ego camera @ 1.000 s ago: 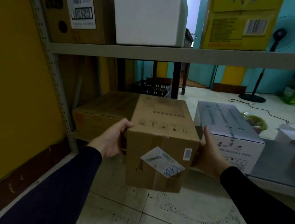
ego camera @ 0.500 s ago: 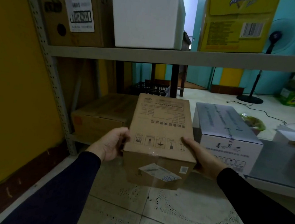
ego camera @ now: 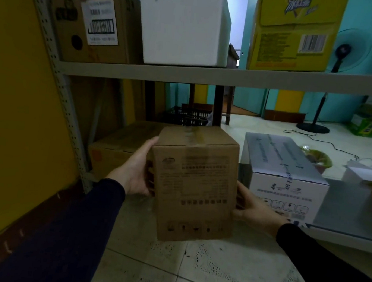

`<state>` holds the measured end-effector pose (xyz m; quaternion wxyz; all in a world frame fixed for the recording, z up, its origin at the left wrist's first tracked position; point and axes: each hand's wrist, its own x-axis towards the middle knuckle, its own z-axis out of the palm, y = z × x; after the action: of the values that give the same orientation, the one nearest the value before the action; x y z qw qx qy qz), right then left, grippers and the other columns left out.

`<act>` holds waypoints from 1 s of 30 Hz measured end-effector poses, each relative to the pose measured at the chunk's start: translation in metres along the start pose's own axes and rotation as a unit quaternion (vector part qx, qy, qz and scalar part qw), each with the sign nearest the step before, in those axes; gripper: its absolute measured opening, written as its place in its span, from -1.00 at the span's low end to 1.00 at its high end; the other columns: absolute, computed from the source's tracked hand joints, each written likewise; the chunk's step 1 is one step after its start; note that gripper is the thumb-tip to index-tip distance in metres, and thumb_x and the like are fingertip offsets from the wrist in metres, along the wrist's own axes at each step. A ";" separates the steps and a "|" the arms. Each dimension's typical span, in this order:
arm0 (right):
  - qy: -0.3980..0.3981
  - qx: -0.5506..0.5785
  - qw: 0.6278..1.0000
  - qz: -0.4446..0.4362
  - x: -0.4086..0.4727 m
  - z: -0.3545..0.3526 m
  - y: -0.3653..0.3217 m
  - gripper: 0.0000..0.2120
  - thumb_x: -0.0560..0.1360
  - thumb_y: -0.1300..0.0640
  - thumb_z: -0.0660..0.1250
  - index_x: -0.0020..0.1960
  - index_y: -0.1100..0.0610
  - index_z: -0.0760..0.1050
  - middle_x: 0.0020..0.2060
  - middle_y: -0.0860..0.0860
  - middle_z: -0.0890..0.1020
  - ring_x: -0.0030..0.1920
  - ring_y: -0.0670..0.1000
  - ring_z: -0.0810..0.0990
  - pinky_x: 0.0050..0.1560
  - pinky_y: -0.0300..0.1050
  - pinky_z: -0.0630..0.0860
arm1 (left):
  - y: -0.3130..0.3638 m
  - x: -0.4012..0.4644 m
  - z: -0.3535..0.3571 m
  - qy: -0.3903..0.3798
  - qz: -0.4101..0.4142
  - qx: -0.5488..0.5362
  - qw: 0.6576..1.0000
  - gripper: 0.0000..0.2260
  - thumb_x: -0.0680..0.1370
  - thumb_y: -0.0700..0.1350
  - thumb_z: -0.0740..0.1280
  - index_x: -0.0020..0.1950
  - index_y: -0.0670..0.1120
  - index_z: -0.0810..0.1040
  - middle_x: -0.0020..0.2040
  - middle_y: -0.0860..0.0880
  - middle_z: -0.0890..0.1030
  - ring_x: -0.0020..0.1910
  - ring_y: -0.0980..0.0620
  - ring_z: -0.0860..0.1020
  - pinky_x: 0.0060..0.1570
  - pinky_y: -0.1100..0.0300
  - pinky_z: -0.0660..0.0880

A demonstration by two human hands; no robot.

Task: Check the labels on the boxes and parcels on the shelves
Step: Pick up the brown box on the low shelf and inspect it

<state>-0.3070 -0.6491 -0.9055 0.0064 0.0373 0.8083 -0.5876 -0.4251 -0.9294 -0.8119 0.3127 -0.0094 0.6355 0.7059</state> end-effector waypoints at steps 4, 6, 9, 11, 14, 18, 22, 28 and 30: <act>-0.016 0.245 0.967 0.065 0.003 -0.006 -0.006 -0.45 0.46 -0.32 0.31 0.35 -0.08 0.51 0.34 0.41 0.41 0.37 0.48 0.37 0.45 0.43 0.22 | -0.009 -0.001 -0.002 -0.019 0.014 0.021 0.999 -0.63 0.49 0.26 0.29 0.11 0.02 0.51 0.21 -0.23 0.57 0.21 -0.28 0.50 0.24 -0.30 0.38; 0.019 0.303 0.946 0.115 0.004 -0.005 -0.016 -0.29 0.45 -0.54 0.08 0.40 -0.13 0.46 0.37 0.37 0.44 0.35 0.47 0.40 0.38 0.43 0.31 | -0.016 0.003 -0.006 -0.021 0.027 0.032 0.999 -0.68 0.50 0.20 0.31 0.12 0.02 0.53 0.25 -0.24 0.57 0.23 -0.29 0.50 0.25 -0.32 0.38; 0.043 0.284 0.945 0.155 0.006 0.004 -0.027 -0.33 0.42 -0.58 -0.02 0.11 -0.09 0.51 0.15 0.21 0.61 0.16 0.28 0.55 0.26 0.43 0.33 | -0.029 0.006 -0.010 -0.031 0.039 0.044 0.998 -0.64 0.50 0.10 0.33 0.23 -0.04 0.53 0.23 -0.25 0.57 0.27 -0.32 0.49 0.25 -0.31 0.40; 0.059 0.265 0.947 0.172 0.005 0.009 -0.029 -0.42 0.40 -0.54 0.09 0.02 -0.07 0.46 0.09 0.21 0.62 0.13 0.27 0.54 0.29 0.46 0.31 | -0.035 0.006 -0.013 -0.031 0.048 0.038 0.998 -0.57 0.47 0.04 0.38 0.30 -0.08 0.51 0.23 -0.27 0.58 0.25 -0.31 0.51 0.23 -0.30 0.43; 0.064 0.251 0.949 0.178 0.004 0.012 -0.027 -0.44 0.34 -0.47 0.22 0.04 -0.04 0.47 0.11 0.20 0.63 0.16 0.27 0.55 0.30 0.42 0.33 | -0.040 0.006 -0.019 -0.018 0.059 0.036 0.997 -0.52 0.41 -0.03 0.43 0.31 -0.10 0.52 0.24 -0.28 0.58 0.22 -0.31 0.53 0.23 -0.32 0.45; 0.069 0.256 0.949 0.172 0.004 0.015 -0.025 -0.41 0.33 -0.46 0.22 0.07 -0.01 0.47 0.14 0.22 0.62 0.18 0.26 0.55 0.24 0.34 0.38 | -0.041 0.005 -0.019 -0.015 0.064 0.036 0.997 -0.50 0.38 -0.03 0.44 0.30 -0.11 0.52 0.24 -0.28 0.59 0.22 -0.31 0.54 0.21 -0.31 0.45; 0.073 0.246 0.952 0.168 0.008 0.014 -0.023 -0.43 0.40 -0.45 0.22 0.10 0.01 0.48 0.14 0.22 0.63 0.19 0.26 0.56 0.28 0.32 0.40 | -0.038 0.007 -0.017 -0.010 0.068 0.033 0.997 -0.45 0.36 0.01 0.47 0.32 -0.09 0.50 0.22 -0.26 0.59 0.21 -0.30 0.53 0.24 -0.31 0.44; 0.121 0.216 0.960 0.132 0.013 0.016 -0.022 -0.26 0.33 -0.58 0.16 0.25 -0.08 0.55 0.22 0.16 0.60 0.28 0.21 0.53 0.40 0.29 0.36 | -0.032 0.012 0.000 0.028 0.074 0.064 0.995 -0.45 0.45 0.10 0.49 0.38 0.03 0.41 0.16 -0.17 0.62 0.14 -0.20 0.58 0.17 -0.20 0.51; 0.150 0.187 0.964 0.114 0.016 0.013 -0.018 -0.24 0.38 -0.55 0.16 0.42 -0.13 0.45 0.30 0.10 0.57 0.34 0.17 0.51 0.44 0.34 0.31 | -0.028 0.009 -0.001 0.038 0.064 0.028 0.997 -0.52 0.47 0.08 0.47 0.32 -0.03 0.46 0.14 -0.19 0.64 0.13 -0.21 0.59 0.08 -0.15 0.54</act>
<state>-0.3247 -0.6659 -0.8932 -0.0546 0.2176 0.6662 -0.7113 -0.4200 -0.9268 -0.8404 0.2425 0.0137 0.6657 0.7056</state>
